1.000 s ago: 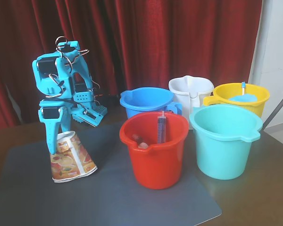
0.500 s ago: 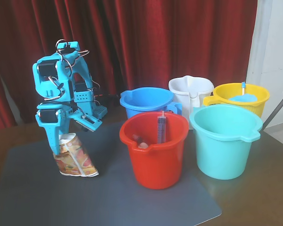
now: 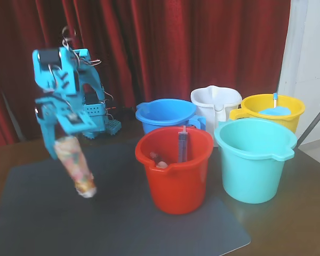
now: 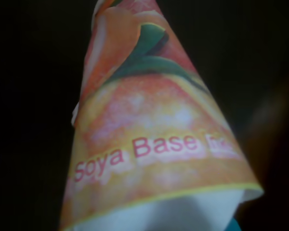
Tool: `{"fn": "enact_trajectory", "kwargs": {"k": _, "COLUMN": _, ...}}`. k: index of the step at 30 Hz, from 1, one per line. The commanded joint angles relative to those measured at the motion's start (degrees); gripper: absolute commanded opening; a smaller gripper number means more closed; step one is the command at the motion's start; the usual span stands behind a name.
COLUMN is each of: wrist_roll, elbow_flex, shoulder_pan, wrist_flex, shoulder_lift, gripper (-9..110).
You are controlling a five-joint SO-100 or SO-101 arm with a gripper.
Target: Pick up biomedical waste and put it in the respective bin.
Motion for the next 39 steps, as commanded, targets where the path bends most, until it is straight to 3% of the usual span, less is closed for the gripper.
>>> {"fn": "enact_trajectory", "kwargs": {"k": 1, "wrist_roll": 3.78, "elbow_flex": -6.06, "shoulder_pan": -0.53, "wrist_flex": 0.53, "shoulder_lift": 1.32, "gripper": 0}}
{"fn": "enact_trajectory", "kwargs": {"k": 7, "wrist_roll": 12.83, "elbow_flex": -11.87, "shoulder_pan": -5.89, "wrist_flex": -0.26, "shoulder_lift": 7.21, "gripper": 0}}
{"fn": "enact_trajectory", "kwargs": {"k": 12, "wrist_roll": 33.13, "elbow_flex": -21.36, "shoulder_pan": -15.29, "wrist_flex": -0.44, "shoulder_lift": 9.84, "gripper": 0}}
{"fn": "enact_trajectory", "kwargs": {"k": 17, "wrist_roll": 40.52, "elbow_flex": -23.91, "shoulder_pan": -20.48, "wrist_flex": -0.35, "shoulder_lift": 10.46, "gripper": 0}}
{"fn": "enact_trajectory", "kwargs": {"k": 25, "wrist_roll": 40.43, "elbow_flex": -23.91, "shoulder_pan": -26.98, "wrist_flex": -0.97, "shoulder_lift": 9.93, "gripper": 0}}
{"fn": "enact_trajectory", "kwargs": {"k": 39, "wrist_roll": 40.96, "elbow_flex": -23.91, "shoulder_pan": -37.53, "wrist_flex": -17.58, "shoulder_lift": 2.81, "gripper": 0}}
